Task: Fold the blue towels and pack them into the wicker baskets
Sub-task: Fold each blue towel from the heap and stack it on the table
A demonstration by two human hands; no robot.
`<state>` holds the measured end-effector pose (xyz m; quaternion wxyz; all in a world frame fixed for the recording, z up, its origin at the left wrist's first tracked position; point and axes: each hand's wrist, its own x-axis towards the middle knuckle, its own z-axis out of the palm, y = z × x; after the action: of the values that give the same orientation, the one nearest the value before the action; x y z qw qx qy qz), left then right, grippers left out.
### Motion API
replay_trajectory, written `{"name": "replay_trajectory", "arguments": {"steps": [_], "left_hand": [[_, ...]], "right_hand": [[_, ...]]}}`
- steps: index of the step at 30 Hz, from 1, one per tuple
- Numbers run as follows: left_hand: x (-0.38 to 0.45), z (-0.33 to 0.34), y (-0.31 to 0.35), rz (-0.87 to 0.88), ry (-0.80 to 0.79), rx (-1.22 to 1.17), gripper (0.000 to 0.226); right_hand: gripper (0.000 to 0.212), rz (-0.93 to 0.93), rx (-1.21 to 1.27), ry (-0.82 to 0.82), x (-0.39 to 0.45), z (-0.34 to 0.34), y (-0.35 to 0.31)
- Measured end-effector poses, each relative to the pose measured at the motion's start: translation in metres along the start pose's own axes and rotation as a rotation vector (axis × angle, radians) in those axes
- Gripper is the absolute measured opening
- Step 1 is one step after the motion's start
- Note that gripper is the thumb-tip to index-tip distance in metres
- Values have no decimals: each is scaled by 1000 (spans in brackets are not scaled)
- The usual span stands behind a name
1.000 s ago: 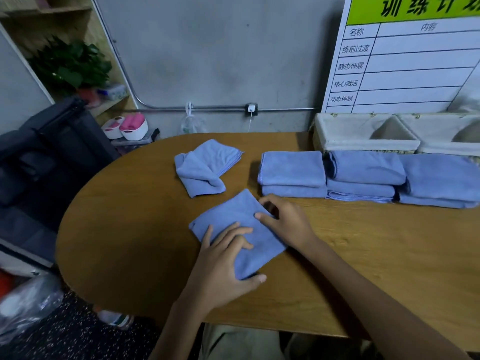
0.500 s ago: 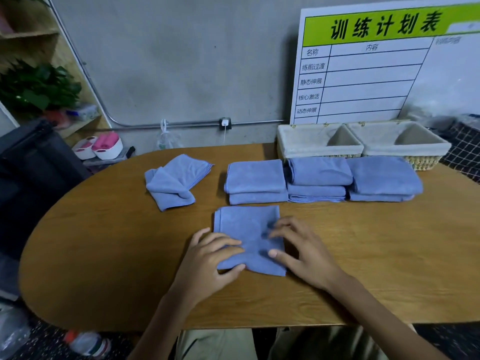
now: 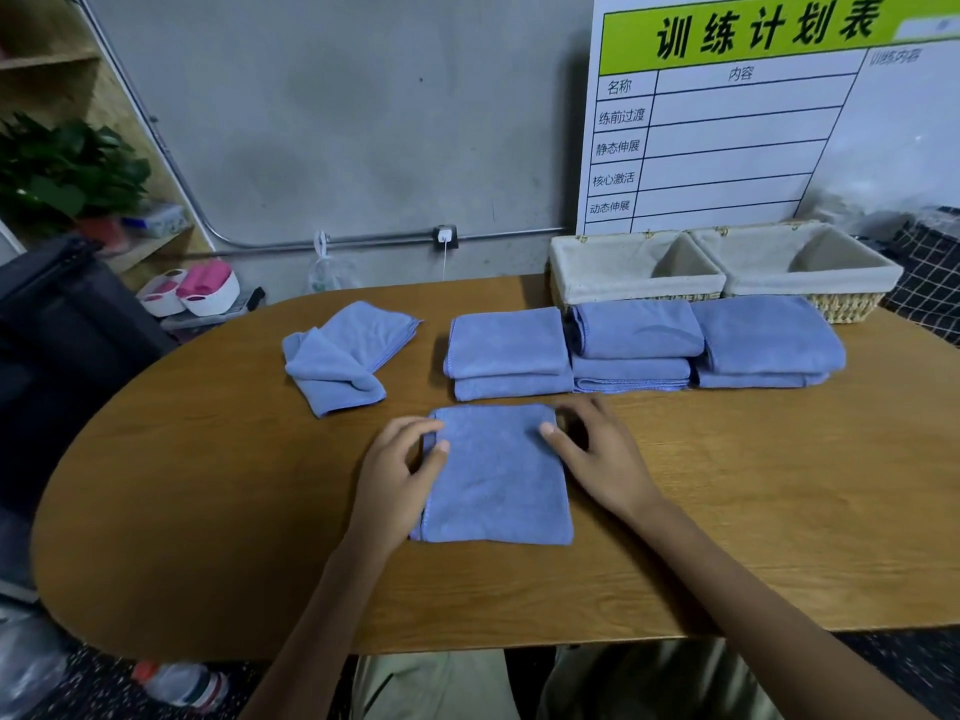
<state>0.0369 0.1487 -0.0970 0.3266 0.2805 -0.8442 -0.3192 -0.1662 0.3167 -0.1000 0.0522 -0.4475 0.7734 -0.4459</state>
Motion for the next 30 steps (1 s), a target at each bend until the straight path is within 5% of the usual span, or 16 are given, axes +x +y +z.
{"name": "replay_trajectory", "arguments": {"steps": [4, 8, 11, 18, 23, 30], "left_hand": [[32, 8, -7, -40, -121, 54, 42], [50, 13, -12, -25, -211, 92, 47], [53, 16, -17, -4, -180, 23, 21], [44, 18, -22, 37, -115, -18, 9], [23, 7, -6, 292, 37, 152, 22], [-23, -17, -1, 534, -370, 174, 51]], "right_hand": [[41, 74, 4, -28, 30, 6, -4], [11, 72, -25, -109, 48, 9, -7], [9, 72, 5, -100, 51, 8, -6], [15, 17, 27, -63, 47, 13, 3], [26, -34, 25, -25, 38, 15, 7], [16, -304, -74, 63, 15, 7, 6]]}}
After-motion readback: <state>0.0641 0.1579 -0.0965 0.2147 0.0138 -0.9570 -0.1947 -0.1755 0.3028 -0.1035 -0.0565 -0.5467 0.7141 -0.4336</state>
